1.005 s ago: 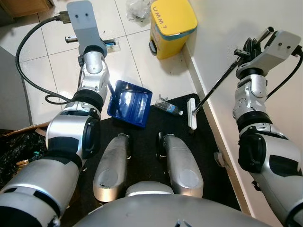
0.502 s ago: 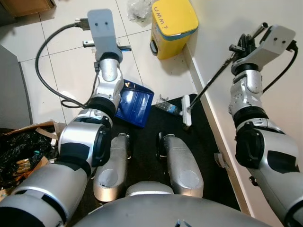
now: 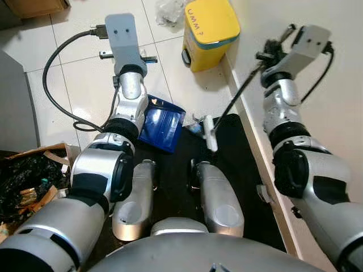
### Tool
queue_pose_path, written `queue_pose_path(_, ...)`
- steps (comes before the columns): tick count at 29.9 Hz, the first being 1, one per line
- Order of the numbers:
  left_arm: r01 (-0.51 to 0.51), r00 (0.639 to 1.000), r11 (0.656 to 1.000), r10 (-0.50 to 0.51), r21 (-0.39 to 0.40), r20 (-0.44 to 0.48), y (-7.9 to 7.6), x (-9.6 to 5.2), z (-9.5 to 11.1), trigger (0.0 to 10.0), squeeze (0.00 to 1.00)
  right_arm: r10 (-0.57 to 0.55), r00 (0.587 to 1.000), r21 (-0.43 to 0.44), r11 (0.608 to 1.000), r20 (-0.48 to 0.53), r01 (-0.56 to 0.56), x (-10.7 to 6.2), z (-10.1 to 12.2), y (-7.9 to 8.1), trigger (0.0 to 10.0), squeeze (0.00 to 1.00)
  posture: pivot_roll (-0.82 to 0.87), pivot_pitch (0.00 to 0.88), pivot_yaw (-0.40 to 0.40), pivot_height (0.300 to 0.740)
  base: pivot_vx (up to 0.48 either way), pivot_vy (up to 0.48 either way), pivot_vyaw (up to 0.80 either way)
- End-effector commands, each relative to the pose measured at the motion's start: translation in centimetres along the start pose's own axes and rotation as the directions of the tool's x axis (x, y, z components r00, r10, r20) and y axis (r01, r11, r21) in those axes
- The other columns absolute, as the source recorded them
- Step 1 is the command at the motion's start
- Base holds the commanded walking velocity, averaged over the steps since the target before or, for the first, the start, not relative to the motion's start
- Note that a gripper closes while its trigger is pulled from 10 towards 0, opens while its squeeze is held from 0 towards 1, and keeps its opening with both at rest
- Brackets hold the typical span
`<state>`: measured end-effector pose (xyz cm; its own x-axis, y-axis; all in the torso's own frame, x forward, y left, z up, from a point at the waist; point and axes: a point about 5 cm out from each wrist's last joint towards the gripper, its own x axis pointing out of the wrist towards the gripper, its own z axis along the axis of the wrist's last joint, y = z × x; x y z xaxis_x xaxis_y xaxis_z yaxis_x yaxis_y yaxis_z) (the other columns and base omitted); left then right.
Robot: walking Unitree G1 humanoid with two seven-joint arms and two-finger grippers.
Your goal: Sweep floor
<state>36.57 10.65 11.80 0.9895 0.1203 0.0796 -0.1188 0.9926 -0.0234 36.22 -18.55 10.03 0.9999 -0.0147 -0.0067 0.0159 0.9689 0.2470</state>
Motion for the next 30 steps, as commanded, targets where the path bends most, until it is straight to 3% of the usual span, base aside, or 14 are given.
queue_pose_path(1, 0.001, 0.994, 1.0, -0.001, 0.002, -0.113, -0.1, -1.2, -2.4, 10.0, 0.0, 0.047, 0.997, 0.033, 0.998, -0.053, -0.045, -0.2, -1.2, 0.9, 10.0, 0.0, 0.03, 0.215, -0.052, 0.74, 0.0, 0.0, 0.0)
queue_pose_path(5, -0.002, 0.994, 1.0, 0.003, 0.003, -0.112, 0.0, -1.2, -2.4, 10.0, 0.0, 0.152, 0.988, 0.084, 0.985, -0.028, -0.149, 0.0, -1.3, 3.4, 10.0, 0.0, 0.03, 0.213, -0.051, 0.74, 0.0, 0.0, 0.0)
queue_pose_path(12, -0.005, 0.994, 1.0, 0.005, 0.004, -0.114, 0.0, -1.1, -2.3, 10.0, 0.0, 0.255, 0.965, 0.114, 0.959, 0.052, -0.26, 0.3, 0.2, 4.4, 10.0, 0.0, 0.02, 0.21, -0.051, 0.74, 0.0, 0.0, 0.0)
queue_pose_path(20, -0.005, 0.992, 1.0, 0.004, -0.002, -0.122, -0.3, -1.1, -2.3, 10.0, 0.0, 0.43, 0.888, 0.168, 0.875, 0.165, -0.455, 0.1, 2.5, 6.3, 10.0, 0.0, 0.0, 0.208, -0.05, 0.74, 0.0, 0.0, 0.0)
queue_pose_path(24, -0.002, 0.992, 1.0, 0.002, -0.003, -0.123, -0.4, -1.0, -2.2, 10.0, 0.0, 0.406, 0.889, 0.164, 0.882, 0.211, -0.441, 0.2, 3.7, 5.9, 10.0, 0.0, 0.0, 0.207, -0.051, 0.74, 0.0, 0.0, 0.0)
queue_pose_path(26, -0.003, 0.992, 1.0, 0.002, -0.004, -0.123, -0.5, -1.0, -2.2, 10.0, 0.0, 0.384, 0.894, 0.085, 0.908, 0.229, -0.411, 0.2, 4.7, 4.8, 10.0, 0.0, 0.0, 0.205, -0.052, 0.74, 0.0, 0.0, 0.0)
queue_pose_path(30, -0.005, 0.992, 1.0, 0.004, -0.004, -0.126, -0.4, -1.0, -2.2, 10.0, 0.0, 0.358, 0.903, 0.013, 0.928, 0.238, -0.371, 0.1, 5.6, 3.3, 10.0, 0.0, -0.01, 0.202, -0.053, 0.74, 0.0, 0.0, 0.0)
